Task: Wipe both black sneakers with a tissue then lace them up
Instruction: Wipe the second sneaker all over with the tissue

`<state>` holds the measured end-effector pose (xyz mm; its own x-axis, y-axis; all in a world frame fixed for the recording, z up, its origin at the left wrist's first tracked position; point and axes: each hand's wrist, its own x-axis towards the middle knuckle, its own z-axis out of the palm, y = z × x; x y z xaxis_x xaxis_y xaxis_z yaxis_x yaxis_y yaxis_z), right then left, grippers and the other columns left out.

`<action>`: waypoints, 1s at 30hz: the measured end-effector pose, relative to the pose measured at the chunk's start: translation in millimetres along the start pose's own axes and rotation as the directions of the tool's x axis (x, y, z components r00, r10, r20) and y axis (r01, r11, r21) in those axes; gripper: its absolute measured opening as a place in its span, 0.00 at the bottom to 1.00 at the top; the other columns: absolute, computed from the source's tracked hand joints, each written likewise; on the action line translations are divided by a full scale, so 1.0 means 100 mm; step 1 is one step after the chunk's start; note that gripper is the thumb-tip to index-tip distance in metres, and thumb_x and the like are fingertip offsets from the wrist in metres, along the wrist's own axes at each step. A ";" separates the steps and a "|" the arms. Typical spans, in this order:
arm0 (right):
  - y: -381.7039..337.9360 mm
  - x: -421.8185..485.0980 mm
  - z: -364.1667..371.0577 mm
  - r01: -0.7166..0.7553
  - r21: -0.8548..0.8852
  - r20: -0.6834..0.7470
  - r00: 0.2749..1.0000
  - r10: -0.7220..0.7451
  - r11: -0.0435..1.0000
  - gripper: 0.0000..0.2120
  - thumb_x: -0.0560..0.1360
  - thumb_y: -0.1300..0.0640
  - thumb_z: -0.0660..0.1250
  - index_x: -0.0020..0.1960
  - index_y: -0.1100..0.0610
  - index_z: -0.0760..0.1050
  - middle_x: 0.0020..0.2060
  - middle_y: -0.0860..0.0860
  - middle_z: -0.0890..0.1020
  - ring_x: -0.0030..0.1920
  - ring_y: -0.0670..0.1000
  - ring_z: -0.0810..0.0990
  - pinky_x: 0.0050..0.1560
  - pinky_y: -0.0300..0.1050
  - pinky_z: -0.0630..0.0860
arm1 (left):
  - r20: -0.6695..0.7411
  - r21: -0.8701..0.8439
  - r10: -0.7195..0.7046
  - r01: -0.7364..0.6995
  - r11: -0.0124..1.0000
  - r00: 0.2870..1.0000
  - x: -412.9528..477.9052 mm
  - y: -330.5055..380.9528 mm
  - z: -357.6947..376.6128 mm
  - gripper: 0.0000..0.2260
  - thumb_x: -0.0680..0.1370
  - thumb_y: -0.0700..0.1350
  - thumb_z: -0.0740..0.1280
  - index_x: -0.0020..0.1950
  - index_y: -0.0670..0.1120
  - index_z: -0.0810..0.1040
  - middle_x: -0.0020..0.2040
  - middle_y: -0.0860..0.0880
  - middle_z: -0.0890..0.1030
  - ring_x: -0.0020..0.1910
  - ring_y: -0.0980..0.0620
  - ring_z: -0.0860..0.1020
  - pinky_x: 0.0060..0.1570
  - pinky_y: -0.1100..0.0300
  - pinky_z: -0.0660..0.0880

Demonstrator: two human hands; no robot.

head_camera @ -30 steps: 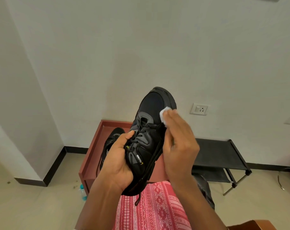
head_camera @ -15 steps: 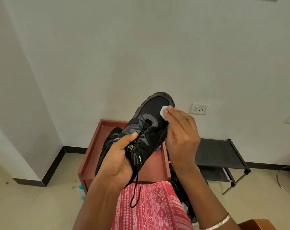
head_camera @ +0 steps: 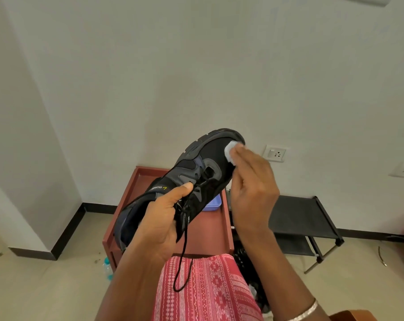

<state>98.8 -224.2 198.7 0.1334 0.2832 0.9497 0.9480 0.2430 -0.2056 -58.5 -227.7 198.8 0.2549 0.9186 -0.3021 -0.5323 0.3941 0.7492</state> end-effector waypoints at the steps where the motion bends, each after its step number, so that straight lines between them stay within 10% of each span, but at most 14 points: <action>1: -0.10 -0.09 0.00 0.020 0.031 0.014 1.000 -0.021 0.999 0.11 0.77 0.70 0.67 0.58 0.66 0.82 0.55 0.58 0.84 0.57 0.55 0.82 0.61 0.47 0.78 | -0.012 0.018 0.008 -0.008 1.000 1.000 -0.02 0.01 0.00 0.09 0.76 0.41 0.70 0.54 0.42 0.85 0.53 0.41 0.86 0.56 0.42 0.84 0.67 0.44 0.73; 24: -0.07 -0.05 0.04 -0.072 0.002 0.025 0.997 0.072 0.997 0.12 0.77 0.68 0.65 0.58 0.66 0.82 0.53 0.57 0.85 0.54 0.56 0.82 0.63 0.41 0.75 | -0.163 0.303 0.146 -0.091 0.949 0.976 -0.13 -0.04 0.07 0.07 0.75 0.45 0.74 0.51 0.45 0.86 0.47 0.46 0.87 0.53 0.44 0.84 0.62 0.43 0.77; 30: -0.20 -0.24 0.04 0.095 0.086 0.125 0.987 -0.105 0.992 0.11 0.81 0.69 0.62 0.59 0.67 0.81 0.56 0.59 0.84 0.59 0.56 0.81 0.64 0.48 0.76 | -0.159 0.348 0.245 -0.178 0.921 0.956 -0.10 -0.06 0.02 0.04 0.76 0.43 0.73 0.49 0.50 0.86 0.48 0.53 0.87 0.55 0.51 0.83 0.63 0.46 0.77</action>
<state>75.6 -231.7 178.8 -0.0041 0.3695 0.9292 0.9278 0.3480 -0.1343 -56.0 -239.8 198.9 -0.0151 0.9798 -0.1995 -0.2548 0.1891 0.9483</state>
